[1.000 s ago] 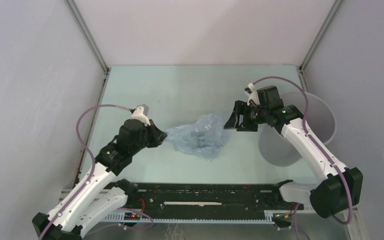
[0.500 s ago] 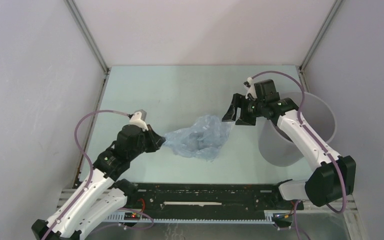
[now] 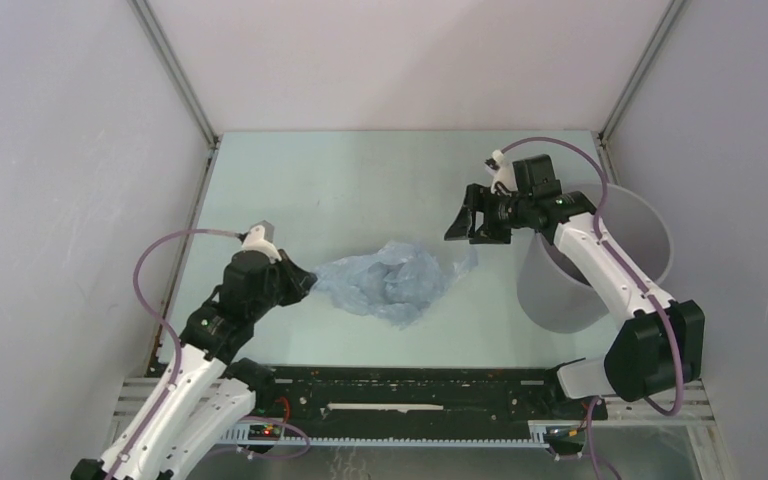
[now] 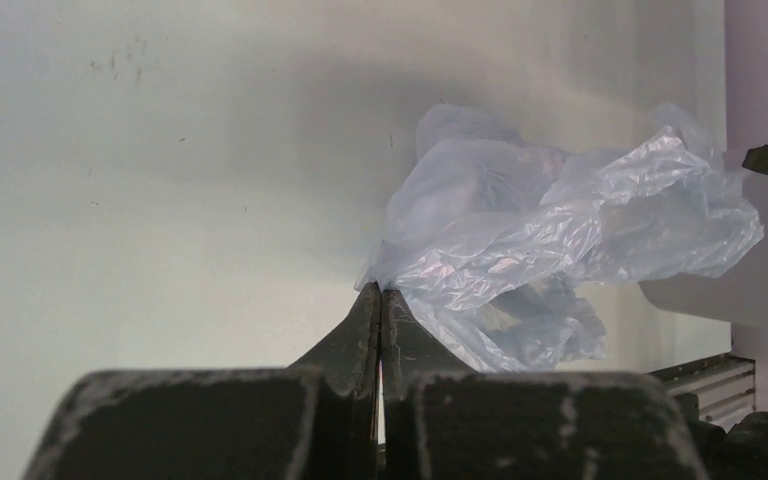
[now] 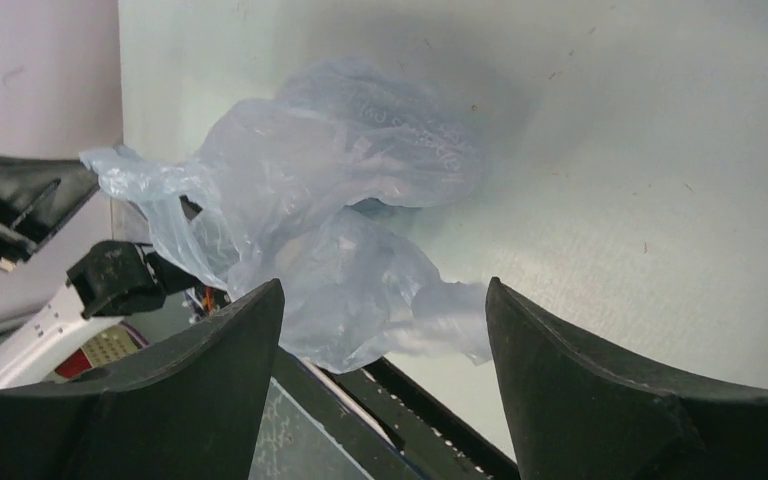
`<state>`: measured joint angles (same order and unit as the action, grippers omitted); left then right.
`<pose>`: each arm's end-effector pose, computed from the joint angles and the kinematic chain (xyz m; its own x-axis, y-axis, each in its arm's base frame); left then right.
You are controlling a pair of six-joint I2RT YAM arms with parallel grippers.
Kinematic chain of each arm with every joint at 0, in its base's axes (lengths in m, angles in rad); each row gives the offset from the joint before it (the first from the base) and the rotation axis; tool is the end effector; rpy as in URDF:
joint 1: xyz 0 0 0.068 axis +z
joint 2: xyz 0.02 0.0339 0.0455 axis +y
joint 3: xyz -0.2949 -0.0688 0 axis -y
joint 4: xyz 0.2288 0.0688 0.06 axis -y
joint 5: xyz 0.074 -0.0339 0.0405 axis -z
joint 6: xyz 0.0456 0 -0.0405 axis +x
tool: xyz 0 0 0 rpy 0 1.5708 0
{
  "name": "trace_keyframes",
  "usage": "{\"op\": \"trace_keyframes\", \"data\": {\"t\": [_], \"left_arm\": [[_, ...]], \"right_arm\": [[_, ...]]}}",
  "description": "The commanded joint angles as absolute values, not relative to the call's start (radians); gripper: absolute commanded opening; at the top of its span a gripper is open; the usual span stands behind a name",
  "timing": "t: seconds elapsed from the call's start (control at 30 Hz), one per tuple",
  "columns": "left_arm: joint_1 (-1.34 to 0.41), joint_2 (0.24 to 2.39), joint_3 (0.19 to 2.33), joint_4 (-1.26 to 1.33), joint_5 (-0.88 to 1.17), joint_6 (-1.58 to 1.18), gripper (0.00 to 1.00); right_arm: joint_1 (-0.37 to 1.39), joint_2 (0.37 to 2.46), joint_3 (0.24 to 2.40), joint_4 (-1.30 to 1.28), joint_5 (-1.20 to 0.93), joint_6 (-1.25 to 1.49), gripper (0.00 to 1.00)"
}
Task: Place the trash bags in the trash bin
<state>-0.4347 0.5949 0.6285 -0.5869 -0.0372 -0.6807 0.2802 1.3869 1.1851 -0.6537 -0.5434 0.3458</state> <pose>0.0952 -0.0423 0.2836 -0.6172 -0.4068 -0.6735 0.0048 0.8540 -0.5202 0.2591 0.0991 0.3310 -0.8732 0.0506 -0.4847 -0.2834 0.7564 0.5895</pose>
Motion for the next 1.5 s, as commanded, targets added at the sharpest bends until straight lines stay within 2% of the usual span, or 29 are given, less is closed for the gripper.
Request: {"op": "trace_keyframes", "data": {"t": [0.0, 0.1, 0.3, 0.5, 0.77, 0.93, 1.3, 1.47], "left_arm": [[-0.37, 0.571, 0.595, -0.578, 0.043, -0.694, 0.0], [-0.335, 0.575, 0.604, -0.589, 0.053, -0.706, 0.0], [-0.258, 0.607, 0.631, -0.578, 0.003, -0.707, 0.0], [-0.205, 0.695, 0.678, -0.517, 0.063, -0.684, 0.0], [-0.17, 0.719, 0.69, -0.515, 0.14, -0.663, 0.0], [-0.164, 0.717, 0.691, -0.509, 0.179, -0.655, 0.0], [-0.153, 0.763, 0.709, -0.525, 0.193, -0.639, 0.0], [-0.145, 0.799, 0.73, -0.53, 0.2, -0.642, 0.0]], "right_arm": [[0.276, 1.415, 1.22, -0.636, -0.652, 0.233, 0.83], [0.305, 1.425, 1.212, -0.656, -0.68, 0.203, 0.8], [0.434, 1.343, 1.183, -0.661, -0.586, 0.113, 0.8], [0.451, 1.238, 1.066, -0.586, -0.589, 0.13, 0.8], [0.513, 1.186, 1.021, -0.563, -0.31, -0.017, 0.78], [0.571, 1.195, 1.005, -0.591, -0.241, -0.081, 0.78], [0.589, 1.086, 0.986, -0.688, -0.361, -0.005, 0.77], [0.642, 1.105, 0.955, -0.699, -0.248, -0.007, 0.77]]}}
